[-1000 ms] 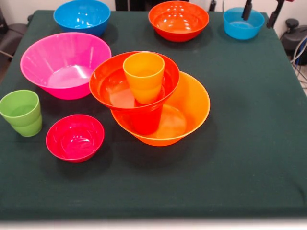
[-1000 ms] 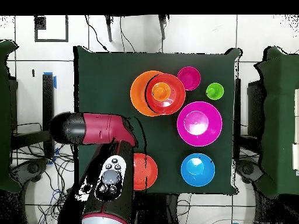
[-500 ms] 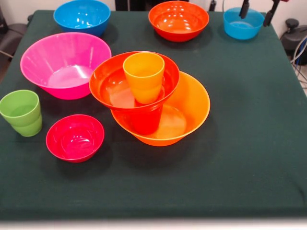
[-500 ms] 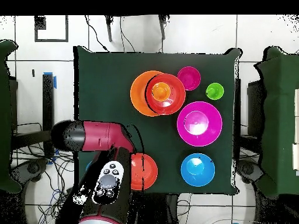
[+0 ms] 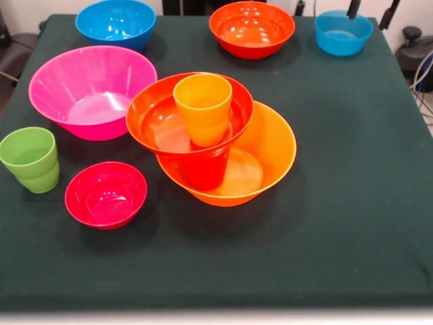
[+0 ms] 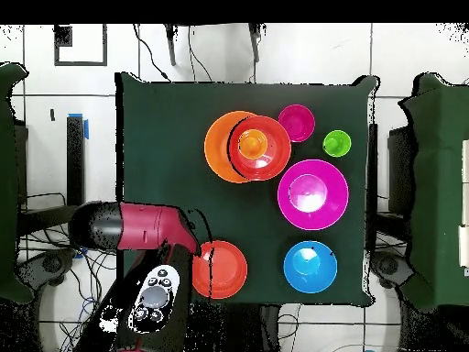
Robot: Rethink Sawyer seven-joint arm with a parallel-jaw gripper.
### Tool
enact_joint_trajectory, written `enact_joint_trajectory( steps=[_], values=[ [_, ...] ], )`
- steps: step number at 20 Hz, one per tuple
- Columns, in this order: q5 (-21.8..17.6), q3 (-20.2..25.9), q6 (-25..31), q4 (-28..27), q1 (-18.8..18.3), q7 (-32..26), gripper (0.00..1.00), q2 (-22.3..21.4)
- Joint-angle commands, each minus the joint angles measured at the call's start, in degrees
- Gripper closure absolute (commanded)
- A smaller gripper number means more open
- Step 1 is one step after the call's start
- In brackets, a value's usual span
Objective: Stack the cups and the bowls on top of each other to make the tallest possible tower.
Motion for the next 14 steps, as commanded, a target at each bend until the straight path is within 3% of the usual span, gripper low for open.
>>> enact_joint_trajectory(
  steps=[1, 14],
  values=[
    [4.2, 2.2, -7.1, 5.2, 1.5, 16.4, 0.0, 5.4],
    [7.8, 3.3, -9.8, 9.6, 2.0, 17.6, 0.0, 6.2]
  ],
)
